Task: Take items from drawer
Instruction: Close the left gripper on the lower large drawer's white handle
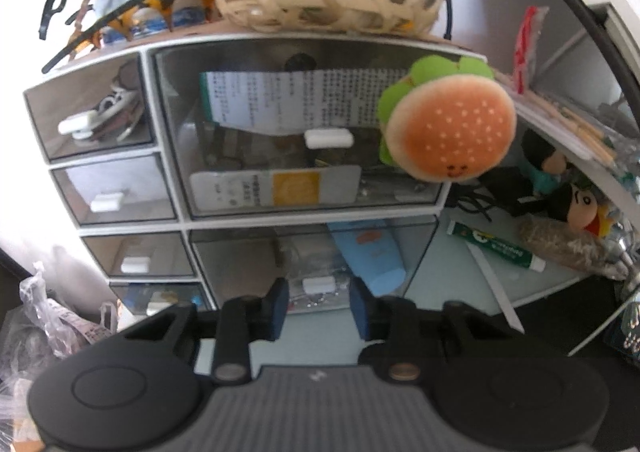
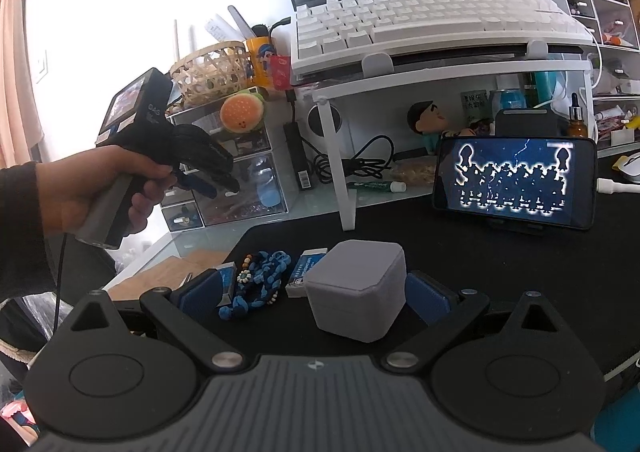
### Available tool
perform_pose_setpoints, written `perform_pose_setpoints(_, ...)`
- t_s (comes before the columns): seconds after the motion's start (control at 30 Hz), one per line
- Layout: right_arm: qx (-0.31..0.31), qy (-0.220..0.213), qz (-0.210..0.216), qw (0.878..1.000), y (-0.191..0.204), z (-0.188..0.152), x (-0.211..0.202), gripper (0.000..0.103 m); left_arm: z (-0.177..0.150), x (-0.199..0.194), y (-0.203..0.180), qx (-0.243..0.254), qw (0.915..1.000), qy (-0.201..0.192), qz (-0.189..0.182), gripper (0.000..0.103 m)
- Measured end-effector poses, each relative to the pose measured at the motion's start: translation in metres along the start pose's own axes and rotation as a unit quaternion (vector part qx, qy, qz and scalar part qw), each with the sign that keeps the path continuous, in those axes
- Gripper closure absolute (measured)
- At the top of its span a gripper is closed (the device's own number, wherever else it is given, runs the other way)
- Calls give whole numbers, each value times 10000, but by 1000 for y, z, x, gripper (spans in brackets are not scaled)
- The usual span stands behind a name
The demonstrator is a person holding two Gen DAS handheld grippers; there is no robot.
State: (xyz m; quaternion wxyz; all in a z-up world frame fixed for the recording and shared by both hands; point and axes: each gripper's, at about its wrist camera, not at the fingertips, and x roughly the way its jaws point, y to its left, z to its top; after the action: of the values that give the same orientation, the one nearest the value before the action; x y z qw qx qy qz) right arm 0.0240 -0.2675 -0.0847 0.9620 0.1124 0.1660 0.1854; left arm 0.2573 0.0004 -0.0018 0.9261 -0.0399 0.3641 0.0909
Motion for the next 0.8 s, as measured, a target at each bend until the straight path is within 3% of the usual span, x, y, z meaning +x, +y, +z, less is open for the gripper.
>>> perform_pose_setpoints(0.47,34,39,28,10000,-2,0,2,3,-3,-1,-6,-73,9999,51,48,67)
perform_pose_setpoints(0.8,2,52,38,10000,-1,-2,-1,3,-15,-7,-12,31,9997,43,249,83)
